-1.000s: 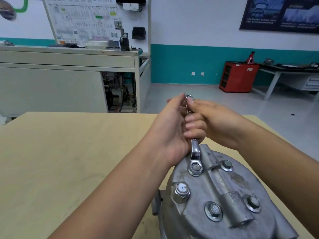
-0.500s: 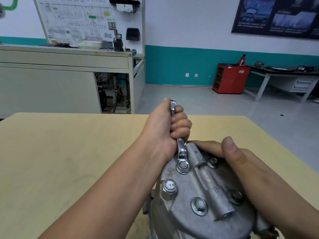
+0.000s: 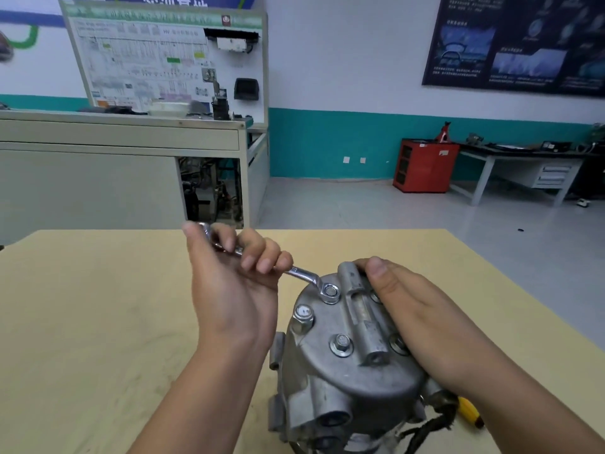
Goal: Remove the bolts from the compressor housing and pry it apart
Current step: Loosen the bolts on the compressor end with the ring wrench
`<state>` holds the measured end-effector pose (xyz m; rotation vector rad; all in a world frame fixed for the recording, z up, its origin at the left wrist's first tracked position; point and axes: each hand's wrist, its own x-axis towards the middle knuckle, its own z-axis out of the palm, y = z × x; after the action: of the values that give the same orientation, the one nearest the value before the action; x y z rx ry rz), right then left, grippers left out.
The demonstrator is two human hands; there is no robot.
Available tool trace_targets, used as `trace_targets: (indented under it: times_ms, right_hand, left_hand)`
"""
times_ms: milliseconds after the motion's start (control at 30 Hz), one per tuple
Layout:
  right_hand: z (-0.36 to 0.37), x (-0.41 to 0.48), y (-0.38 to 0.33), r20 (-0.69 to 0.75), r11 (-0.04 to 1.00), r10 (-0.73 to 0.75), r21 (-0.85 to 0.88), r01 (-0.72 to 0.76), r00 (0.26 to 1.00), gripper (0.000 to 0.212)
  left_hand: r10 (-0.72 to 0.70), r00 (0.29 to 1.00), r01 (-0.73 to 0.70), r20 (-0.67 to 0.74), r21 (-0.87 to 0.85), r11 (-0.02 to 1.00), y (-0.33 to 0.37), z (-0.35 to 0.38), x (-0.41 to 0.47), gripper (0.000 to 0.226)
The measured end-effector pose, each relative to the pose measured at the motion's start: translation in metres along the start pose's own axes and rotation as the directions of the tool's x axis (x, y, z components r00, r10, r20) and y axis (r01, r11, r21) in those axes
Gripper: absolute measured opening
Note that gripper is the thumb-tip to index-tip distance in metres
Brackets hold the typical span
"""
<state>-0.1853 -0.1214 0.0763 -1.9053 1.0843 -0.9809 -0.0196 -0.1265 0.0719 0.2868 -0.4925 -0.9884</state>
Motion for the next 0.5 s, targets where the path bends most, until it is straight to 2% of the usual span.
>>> trace_targets:
  times_ms: [167,367,433,500]
  right_hand:
    - [-0.001,-0.001,0.001,-0.004,1.000,-0.010,0.007,0.011,1.000,0.058]
    - [-0.002,-0.006,0.003,-0.027,0.996,-0.082,-0.028,0.081,0.996,0.049]
    - [-0.001,-0.005,0.003,-0.027,0.994,-0.083,-0.070,0.081,0.996,0.037]
    - [-0.003,-0.005,0.004,-0.021,0.991,-0.089,-0.105,0.087,0.996,0.036]
  left_hand:
    - [0.183,0.976,-0.189,0.116,0.049,0.981,0.002,-0.010,-0.026,0.047]
    - [0.380,0.902,-0.412,0.206,0.144,0.900,-0.003,-0.015,-0.053,0.041]
    - [0.404,0.889,-0.440,0.214,0.163,0.883,-0.002,-0.016,-0.061,0.044]
    - [0.413,0.888,-0.449,0.201,0.191,0.873,-0.002,-0.017,-0.068,0.046]
